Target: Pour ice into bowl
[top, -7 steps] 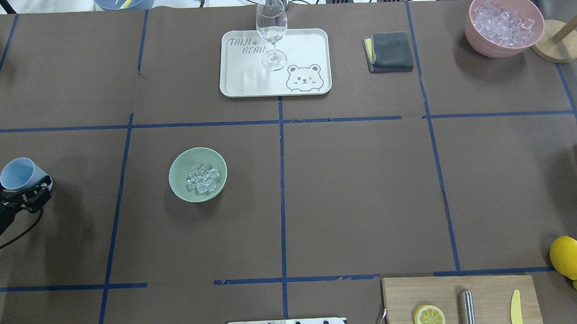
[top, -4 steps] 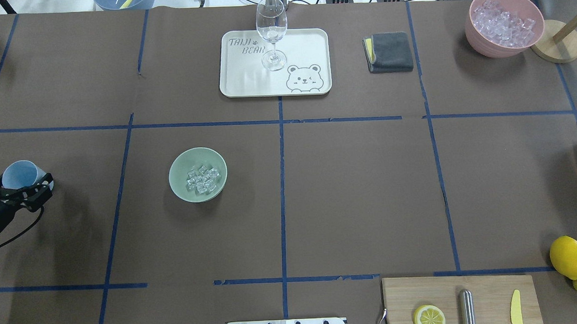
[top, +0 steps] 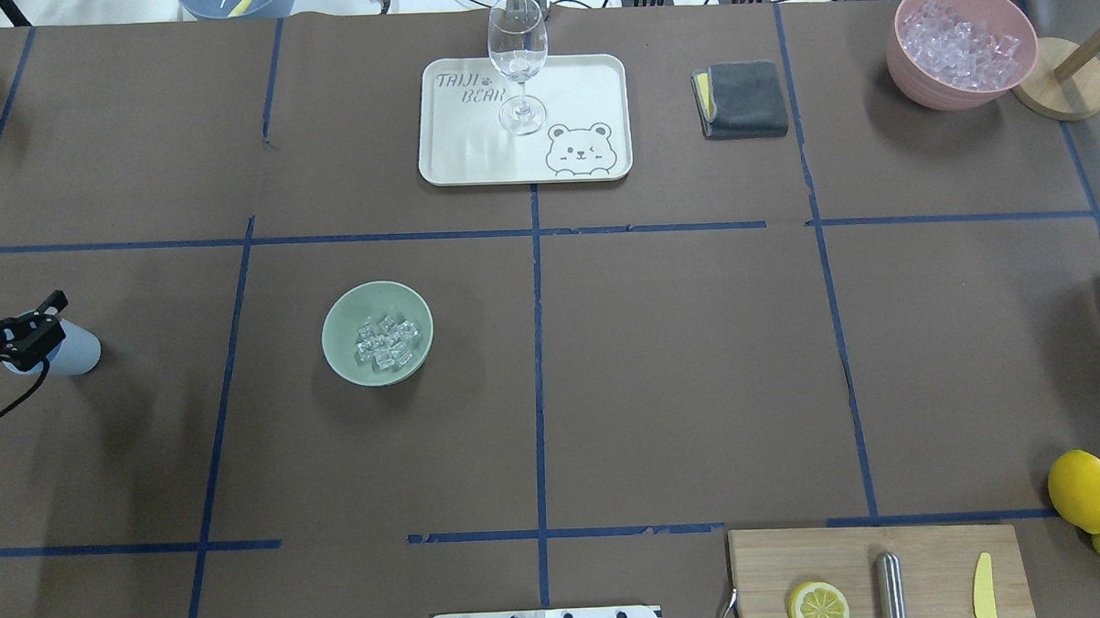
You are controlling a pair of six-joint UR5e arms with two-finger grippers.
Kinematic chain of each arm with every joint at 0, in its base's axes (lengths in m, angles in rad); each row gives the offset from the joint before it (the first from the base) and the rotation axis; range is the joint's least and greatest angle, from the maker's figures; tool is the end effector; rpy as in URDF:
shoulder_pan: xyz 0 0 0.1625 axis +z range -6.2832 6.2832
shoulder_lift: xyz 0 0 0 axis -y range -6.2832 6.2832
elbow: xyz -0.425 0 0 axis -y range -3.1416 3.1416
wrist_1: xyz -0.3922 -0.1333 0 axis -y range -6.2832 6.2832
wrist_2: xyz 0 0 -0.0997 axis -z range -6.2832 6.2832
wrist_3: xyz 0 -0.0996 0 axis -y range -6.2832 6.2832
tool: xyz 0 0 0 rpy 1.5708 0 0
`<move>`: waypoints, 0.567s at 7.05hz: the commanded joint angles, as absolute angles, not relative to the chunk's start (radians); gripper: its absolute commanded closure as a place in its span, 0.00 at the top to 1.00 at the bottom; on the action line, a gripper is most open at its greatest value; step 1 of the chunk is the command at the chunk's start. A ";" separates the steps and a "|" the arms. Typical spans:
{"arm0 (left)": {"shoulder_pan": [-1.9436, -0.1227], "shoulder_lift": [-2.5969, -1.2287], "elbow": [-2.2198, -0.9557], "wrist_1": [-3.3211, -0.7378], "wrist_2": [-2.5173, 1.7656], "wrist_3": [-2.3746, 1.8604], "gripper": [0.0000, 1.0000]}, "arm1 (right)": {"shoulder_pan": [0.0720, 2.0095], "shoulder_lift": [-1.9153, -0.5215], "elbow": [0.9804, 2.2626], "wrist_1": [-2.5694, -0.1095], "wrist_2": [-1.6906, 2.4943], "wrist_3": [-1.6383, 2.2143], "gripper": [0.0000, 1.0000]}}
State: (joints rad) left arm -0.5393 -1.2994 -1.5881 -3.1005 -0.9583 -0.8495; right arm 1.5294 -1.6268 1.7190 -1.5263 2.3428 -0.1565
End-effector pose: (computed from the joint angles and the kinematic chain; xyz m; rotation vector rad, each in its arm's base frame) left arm 0.2219 -0.3549 0.5989 1.1463 0.6828 -0.2360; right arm 0.0441 -0.4775 0.6078 0.1744 -0.7639 -0.2405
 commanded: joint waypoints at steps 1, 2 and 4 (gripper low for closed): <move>-0.734 -1.310 -1.641 -3.080 -1.186 -0.709 1.00 | 1.529 -1.624 1.720 -1.526 2.344 -0.155 1.00; -0.847 -1.319 -1.643 -2.986 -1.380 -0.668 1.00 | 1.529 -1.623 1.721 -1.525 2.344 -0.156 1.00; -1.077 -1.383 -1.667 -2.759 -1.655 -0.396 1.00 | 1.529 -1.629 1.741 -1.526 2.342 -0.153 1.00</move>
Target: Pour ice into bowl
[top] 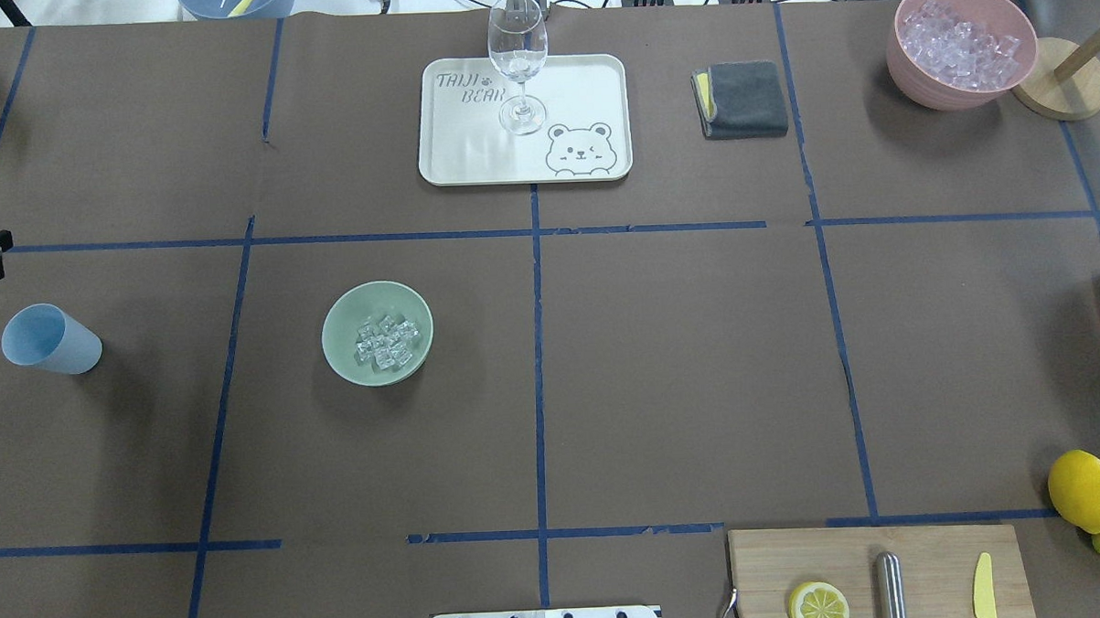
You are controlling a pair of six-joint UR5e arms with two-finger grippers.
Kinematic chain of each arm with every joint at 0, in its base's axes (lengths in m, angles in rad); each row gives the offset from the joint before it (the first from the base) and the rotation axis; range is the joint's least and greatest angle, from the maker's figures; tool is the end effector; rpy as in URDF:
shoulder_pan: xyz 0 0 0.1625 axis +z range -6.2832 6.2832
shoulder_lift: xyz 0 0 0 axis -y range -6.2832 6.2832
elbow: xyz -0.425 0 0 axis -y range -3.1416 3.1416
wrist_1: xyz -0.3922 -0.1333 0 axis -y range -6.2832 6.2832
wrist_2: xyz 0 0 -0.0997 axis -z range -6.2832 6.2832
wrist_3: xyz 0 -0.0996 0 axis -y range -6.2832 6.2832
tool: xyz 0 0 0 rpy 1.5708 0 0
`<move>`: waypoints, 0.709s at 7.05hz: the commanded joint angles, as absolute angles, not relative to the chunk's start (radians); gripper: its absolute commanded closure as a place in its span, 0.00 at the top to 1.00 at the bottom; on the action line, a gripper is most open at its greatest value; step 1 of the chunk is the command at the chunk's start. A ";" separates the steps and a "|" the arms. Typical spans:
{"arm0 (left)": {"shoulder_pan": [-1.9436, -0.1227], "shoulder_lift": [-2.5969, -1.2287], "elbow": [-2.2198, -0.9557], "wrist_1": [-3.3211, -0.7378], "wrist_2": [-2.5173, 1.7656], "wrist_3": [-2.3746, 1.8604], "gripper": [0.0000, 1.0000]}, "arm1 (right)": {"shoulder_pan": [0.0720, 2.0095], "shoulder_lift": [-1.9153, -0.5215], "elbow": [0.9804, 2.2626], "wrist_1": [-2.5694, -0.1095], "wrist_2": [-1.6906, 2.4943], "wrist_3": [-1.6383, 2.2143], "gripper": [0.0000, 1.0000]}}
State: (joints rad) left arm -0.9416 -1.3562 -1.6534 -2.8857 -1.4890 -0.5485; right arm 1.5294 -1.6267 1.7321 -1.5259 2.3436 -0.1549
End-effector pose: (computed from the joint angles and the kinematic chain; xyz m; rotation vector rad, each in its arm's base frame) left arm 0.1375 -0.4292 0.5746 1.0230 0.5967 0.0227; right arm 0.0440 -0.4778 0.6012 0.1867 -0.7639 -0.2442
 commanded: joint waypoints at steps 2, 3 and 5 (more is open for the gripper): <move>-1.338 -1.442 -1.674 -2.522 -2.023 -0.174 1.00 | 1.529 -1.629 1.758 -1.526 2.345 -0.135 1.00; -1.435 -1.468 -1.674 -2.372 -2.157 -0.111 1.00 | 1.529 -1.629 1.767 -1.526 2.348 -0.130 1.00; -1.486 -1.486 -1.664 -2.120 -2.161 0.004 1.00 | 1.528 -1.625 1.785 -1.526 2.356 -0.098 1.00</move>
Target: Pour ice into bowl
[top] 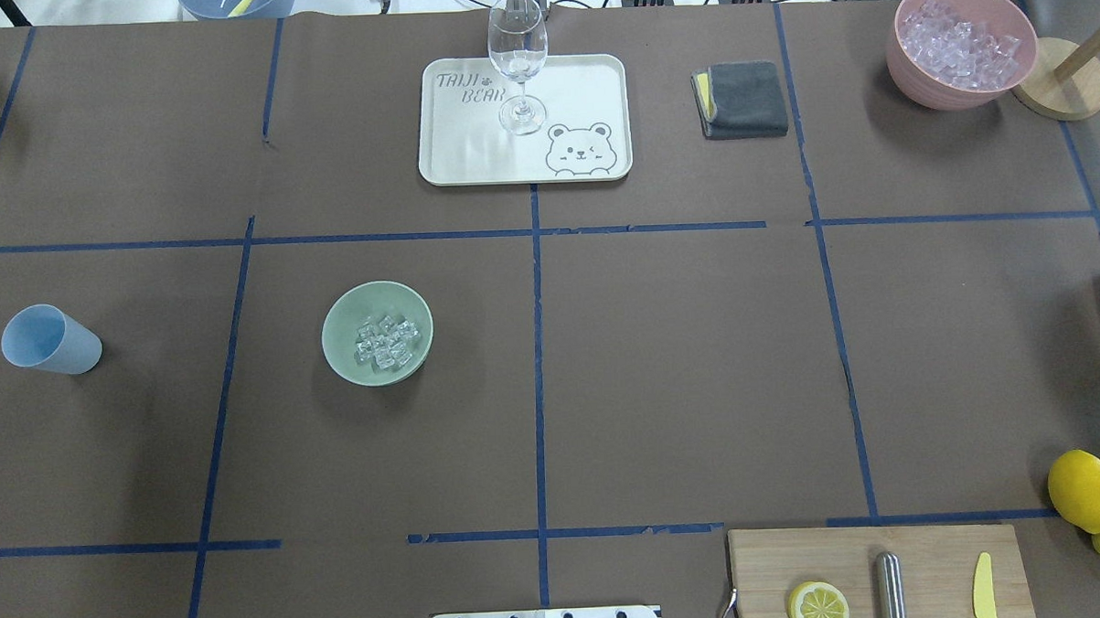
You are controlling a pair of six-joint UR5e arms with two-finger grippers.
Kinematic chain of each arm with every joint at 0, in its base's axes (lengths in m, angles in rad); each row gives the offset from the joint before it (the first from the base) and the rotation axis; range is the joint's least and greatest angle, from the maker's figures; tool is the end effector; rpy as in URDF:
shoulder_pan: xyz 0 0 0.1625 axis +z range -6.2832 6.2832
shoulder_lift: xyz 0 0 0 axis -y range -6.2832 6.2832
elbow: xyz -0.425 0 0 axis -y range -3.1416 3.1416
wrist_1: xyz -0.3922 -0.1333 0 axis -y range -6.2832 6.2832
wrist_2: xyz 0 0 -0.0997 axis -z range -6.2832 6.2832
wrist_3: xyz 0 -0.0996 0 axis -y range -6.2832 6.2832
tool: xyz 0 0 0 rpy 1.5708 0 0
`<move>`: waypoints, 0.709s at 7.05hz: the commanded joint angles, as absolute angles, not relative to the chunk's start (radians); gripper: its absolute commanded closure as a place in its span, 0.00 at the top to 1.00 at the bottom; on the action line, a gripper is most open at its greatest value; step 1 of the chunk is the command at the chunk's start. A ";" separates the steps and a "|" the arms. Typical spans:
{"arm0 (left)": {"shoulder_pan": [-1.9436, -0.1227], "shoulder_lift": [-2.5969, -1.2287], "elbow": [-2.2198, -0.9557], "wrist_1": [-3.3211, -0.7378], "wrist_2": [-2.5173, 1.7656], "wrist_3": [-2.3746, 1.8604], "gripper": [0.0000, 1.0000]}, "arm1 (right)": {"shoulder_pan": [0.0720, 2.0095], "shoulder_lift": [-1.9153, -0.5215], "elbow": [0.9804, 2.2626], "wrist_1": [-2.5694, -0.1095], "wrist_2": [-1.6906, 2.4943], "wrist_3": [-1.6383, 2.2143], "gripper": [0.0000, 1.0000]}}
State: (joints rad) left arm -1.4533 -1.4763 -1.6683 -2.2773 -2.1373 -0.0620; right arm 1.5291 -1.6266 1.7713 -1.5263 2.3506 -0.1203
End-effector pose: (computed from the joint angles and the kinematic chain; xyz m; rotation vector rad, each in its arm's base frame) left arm -0.0227 -0.4885 0.5832 0.6394 0.6026 0.2528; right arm 0.0434 -0.4779 0.5811 0.2103 -0.7714 -0.2271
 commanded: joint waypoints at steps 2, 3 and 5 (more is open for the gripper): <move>-1.541 -1.590 -1.661 -1.709 -2.172 0.056 1.00 | 1.513 -1.615 1.824 -1.545 2.385 -0.071 1.00; -1.587 -1.610 -1.670 -1.528 -2.224 0.061 1.00 | 1.479 -1.600 1.839 -1.542 2.416 -0.071 1.00; -1.621 -1.544 -1.703 -1.500 -2.318 0.063 1.00 | 1.328 -1.595 1.975 -1.542 2.408 0.126 1.00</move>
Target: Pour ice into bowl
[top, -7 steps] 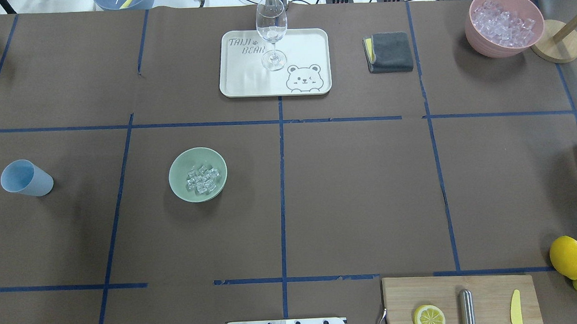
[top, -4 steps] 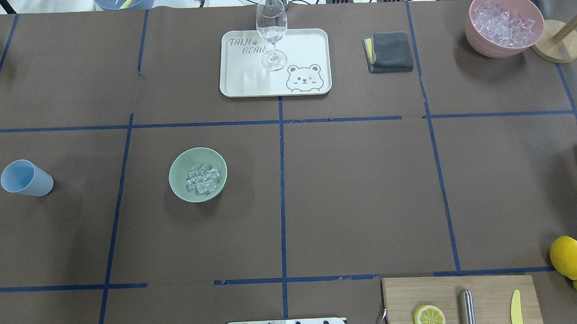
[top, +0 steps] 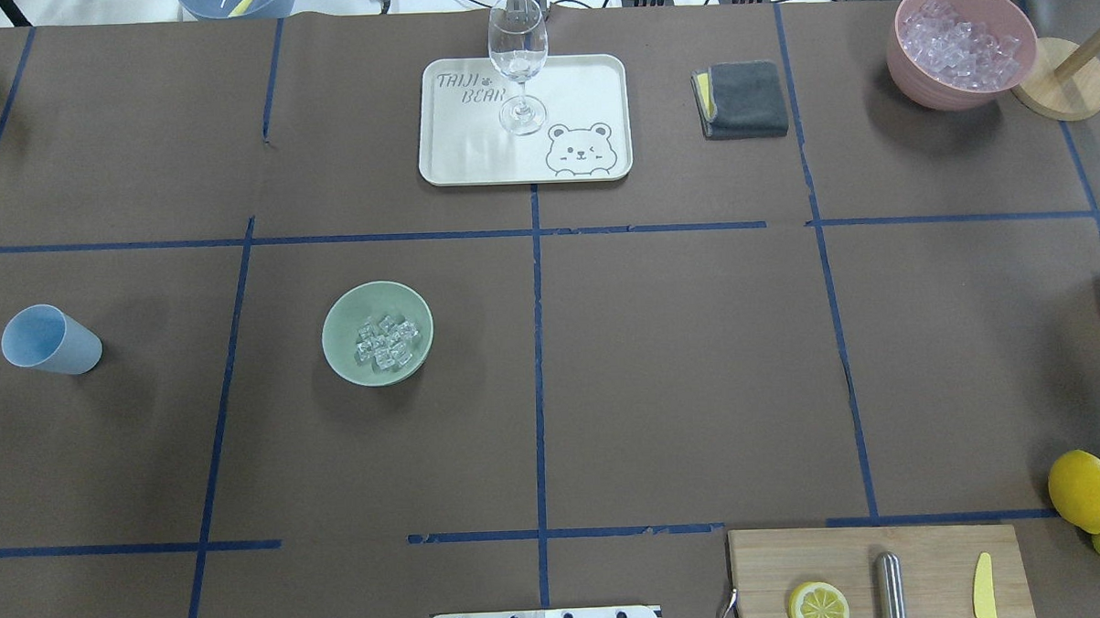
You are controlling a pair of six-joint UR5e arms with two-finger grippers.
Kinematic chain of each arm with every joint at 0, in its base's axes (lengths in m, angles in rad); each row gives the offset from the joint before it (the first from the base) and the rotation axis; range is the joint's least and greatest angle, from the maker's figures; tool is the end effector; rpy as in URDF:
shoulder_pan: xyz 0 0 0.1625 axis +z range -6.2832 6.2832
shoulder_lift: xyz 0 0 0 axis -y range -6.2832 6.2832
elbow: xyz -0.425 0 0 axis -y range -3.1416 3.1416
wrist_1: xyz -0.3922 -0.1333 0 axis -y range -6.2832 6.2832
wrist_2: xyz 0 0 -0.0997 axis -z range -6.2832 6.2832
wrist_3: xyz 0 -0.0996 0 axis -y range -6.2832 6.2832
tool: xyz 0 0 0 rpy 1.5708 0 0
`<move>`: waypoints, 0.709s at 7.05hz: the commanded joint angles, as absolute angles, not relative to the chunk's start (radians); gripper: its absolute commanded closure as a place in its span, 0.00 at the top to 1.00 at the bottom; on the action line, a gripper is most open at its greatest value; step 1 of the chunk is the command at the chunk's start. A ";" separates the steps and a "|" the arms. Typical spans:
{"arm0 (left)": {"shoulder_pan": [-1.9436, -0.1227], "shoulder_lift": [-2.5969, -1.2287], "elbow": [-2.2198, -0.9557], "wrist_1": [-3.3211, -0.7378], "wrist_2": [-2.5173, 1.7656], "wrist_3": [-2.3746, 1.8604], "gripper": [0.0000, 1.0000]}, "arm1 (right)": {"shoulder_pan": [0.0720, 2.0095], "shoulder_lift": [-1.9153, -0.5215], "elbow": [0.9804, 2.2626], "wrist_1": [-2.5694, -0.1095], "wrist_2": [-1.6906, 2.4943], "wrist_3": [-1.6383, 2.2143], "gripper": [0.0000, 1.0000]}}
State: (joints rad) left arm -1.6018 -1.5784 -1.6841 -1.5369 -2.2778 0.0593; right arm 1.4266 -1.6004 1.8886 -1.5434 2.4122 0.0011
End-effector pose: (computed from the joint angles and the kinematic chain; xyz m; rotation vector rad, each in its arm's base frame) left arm -0.0840 -0.4961 0.6070 0.1152 0.7021 0.0578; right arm -0.0104 -0.4823 0.5080 0.2359 -0.8556 -0.2663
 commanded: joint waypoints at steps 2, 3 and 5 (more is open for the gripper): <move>-1.626 -1.557 -1.706 -1.502 -2.316 0.061 1.00 | 1.110 -1.424 2.031 -1.514 2.411 0.420 1.00; -1.626 -1.560 -1.704 -1.502 -2.316 0.061 1.00 | 1.006 -1.342 2.049 -1.461 2.389 0.686 1.00; -1.626 -1.560 -1.706 -1.509 -2.316 0.061 1.00 | 0.707 -1.110 2.014 -1.465 2.091 1.009 1.00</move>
